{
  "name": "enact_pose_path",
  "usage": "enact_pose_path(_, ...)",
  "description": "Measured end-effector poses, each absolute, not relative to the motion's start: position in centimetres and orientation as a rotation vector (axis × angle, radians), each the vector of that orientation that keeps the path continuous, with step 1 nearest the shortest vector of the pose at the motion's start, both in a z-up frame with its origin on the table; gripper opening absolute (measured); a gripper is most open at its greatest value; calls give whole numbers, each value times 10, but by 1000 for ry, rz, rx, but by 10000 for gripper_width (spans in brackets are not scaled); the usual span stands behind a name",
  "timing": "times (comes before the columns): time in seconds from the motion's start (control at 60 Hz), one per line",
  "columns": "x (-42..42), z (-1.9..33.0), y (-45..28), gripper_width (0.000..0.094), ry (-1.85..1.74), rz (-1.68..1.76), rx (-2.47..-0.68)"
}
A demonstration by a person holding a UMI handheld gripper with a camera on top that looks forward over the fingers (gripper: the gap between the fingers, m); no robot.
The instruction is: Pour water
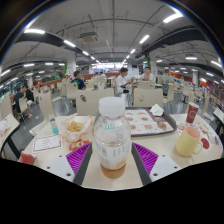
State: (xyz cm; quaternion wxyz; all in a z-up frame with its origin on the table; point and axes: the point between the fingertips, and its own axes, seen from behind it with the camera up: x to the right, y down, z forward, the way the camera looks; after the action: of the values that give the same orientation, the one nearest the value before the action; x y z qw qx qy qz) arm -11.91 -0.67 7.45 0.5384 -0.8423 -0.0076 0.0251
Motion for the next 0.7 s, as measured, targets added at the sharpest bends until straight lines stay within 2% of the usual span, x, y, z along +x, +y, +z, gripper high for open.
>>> enact_pose_path(0.033,-119,72,1,733,-13,47,-1994)
enact_pose_path(0.083,-117,72,9,578,-7,28,-1975)
enact_pose_path(0.283,-121,73,18,449,-40,22,-1945)
enact_pose_path(0.3,-122,74,18,417,-50,21,-1945)
enact_pose_path(0.483,-124,84,15,412,-27,102,-1968)
enact_pose_path(0.7,-114,169,20,411,331,680,-1881)
